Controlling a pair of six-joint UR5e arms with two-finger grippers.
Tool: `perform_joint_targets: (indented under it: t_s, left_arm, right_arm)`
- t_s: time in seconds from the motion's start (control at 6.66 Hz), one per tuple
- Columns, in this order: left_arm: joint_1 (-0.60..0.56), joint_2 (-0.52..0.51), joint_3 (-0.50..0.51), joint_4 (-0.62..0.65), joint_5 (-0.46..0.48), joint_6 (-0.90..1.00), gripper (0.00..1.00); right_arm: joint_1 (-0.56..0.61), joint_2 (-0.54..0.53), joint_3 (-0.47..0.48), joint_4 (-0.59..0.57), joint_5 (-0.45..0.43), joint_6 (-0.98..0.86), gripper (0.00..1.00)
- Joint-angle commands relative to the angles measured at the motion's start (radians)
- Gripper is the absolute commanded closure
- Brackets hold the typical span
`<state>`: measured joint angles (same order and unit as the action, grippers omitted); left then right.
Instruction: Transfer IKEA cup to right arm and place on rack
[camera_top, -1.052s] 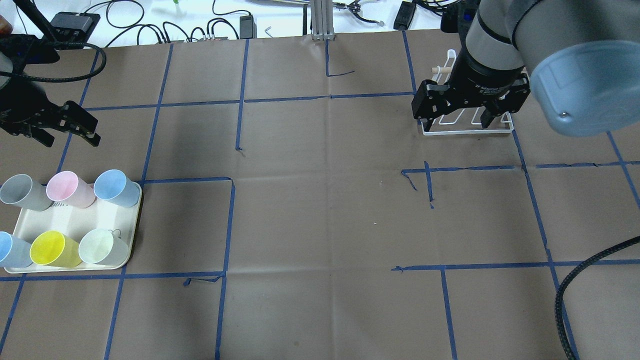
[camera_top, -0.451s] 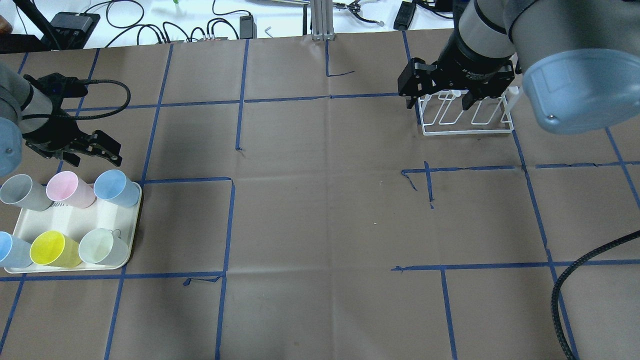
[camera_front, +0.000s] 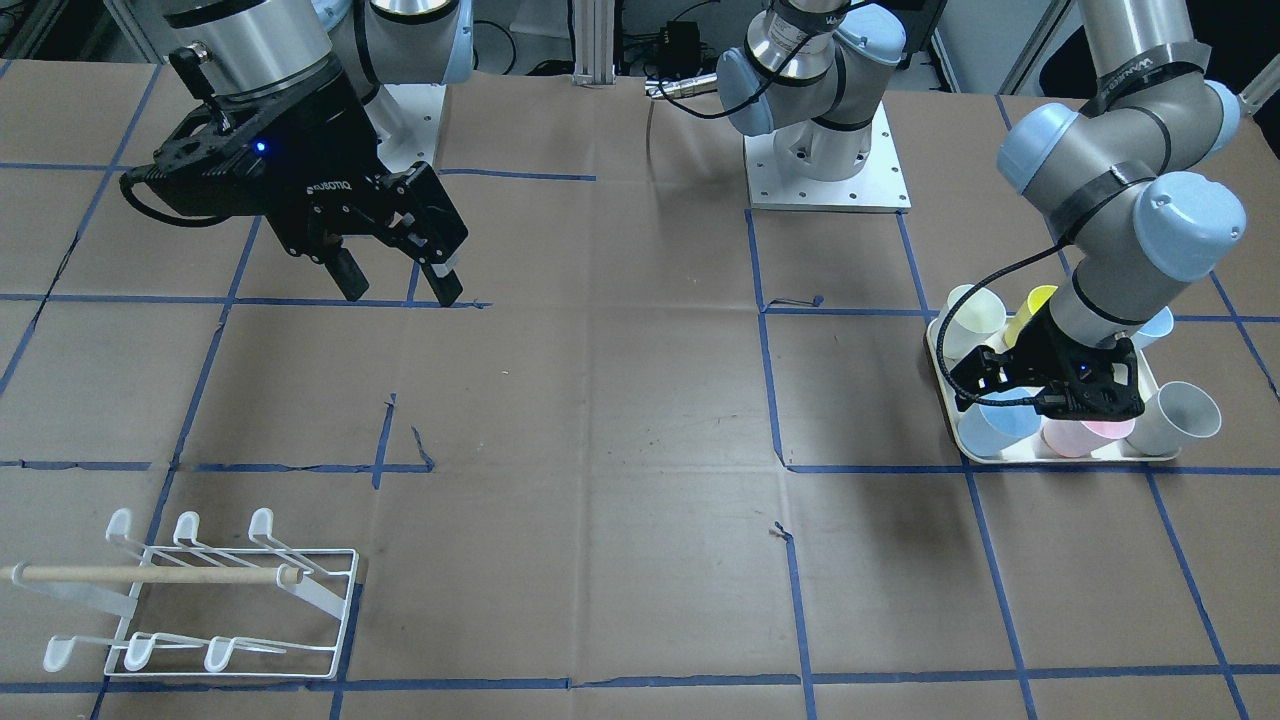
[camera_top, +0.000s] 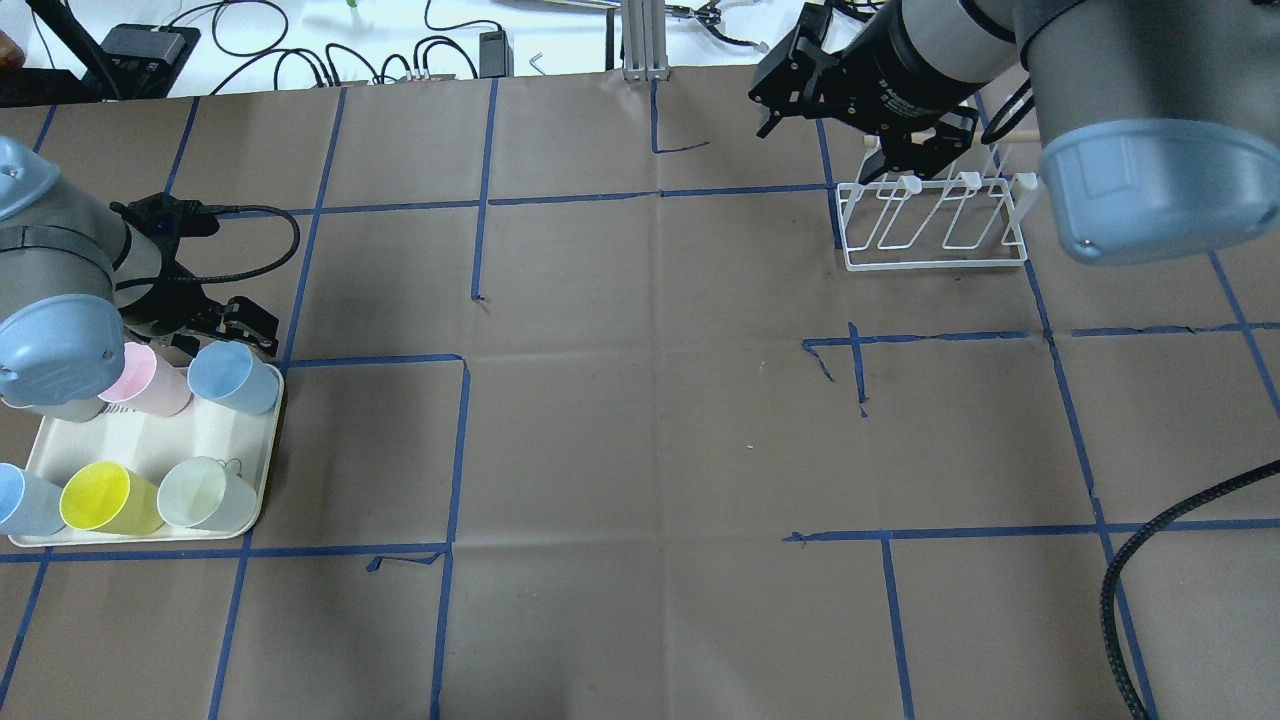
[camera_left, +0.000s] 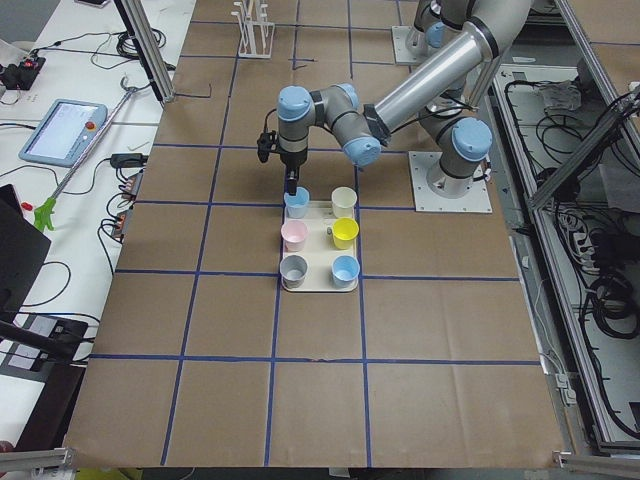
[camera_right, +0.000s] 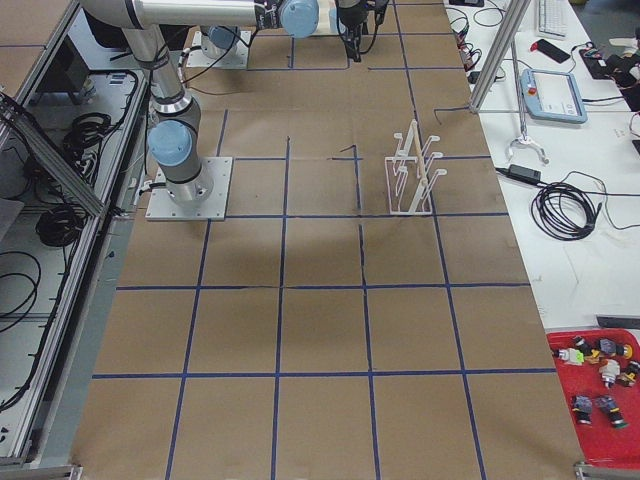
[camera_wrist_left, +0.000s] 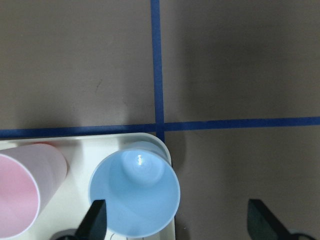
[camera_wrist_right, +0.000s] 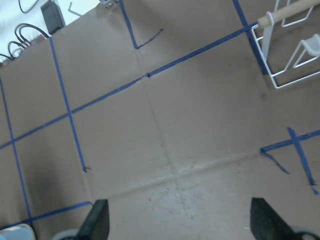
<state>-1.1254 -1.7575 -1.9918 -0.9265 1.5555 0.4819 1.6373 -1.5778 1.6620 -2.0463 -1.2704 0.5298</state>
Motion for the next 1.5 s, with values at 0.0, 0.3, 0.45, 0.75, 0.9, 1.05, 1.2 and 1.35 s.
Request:
perform_joint_targets:
  t_s: [0.0, 0.3, 0.45, 0.75, 0.9, 1.05, 1.2, 1.35]
  left_arm:
    - [0.001, -0.034, -0.027, 0.025, 0.006, 0.0, 0.01]
    - [0.001, -0.037, -0.025, 0.018, 0.012, 0.003, 0.05]
    - [-0.001, -0.04, -0.025, 0.017, 0.012, 0.001, 0.28]
    - [0.001, -0.04, -0.025, 0.002, 0.015, -0.002, 0.95]
    - [0.002, -0.036, -0.024, -0.009, 0.015, 0.0, 1.0]
    - [0.002, -0.033, -0.018, -0.009, 0.017, 0.001, 1.0]
    - [0.002, -0.024, -0.01, -0.011, 0.034, 0.001, 1.0]
    - [0.002, -0.005, 0.001, -0.044, 0.035, 0.0, 1.0]
  right_arm:
    - [0.001, 0.024, 0.103, -0.36, 0.083, 0.265, 0.0]
    - [-0.001, 0.025, 0.294, -0.768, 0.138, 0.564, 0.0]
    - [-0.001, 0.027, 0.39, -0.954, 0.161, 0.723, 0.0]
    - [0.001, 0.027, 0.478, -1.17, 0.163, 0.892, 0.0]
    - [0.007, 0.029, 0.479, -1.164, 0.246, 0.883, 0.0]
    - [0.012, 0.03, 0.478, -1.164, 0.311, 0.883, 0.0]
    - [0.012, 0.033, 0.479, -1.163, 0.313, 0.881, 0.0]
    - [0.013, 0.033, 0.478, -1.167, 0.313, 0.881, 0.0]
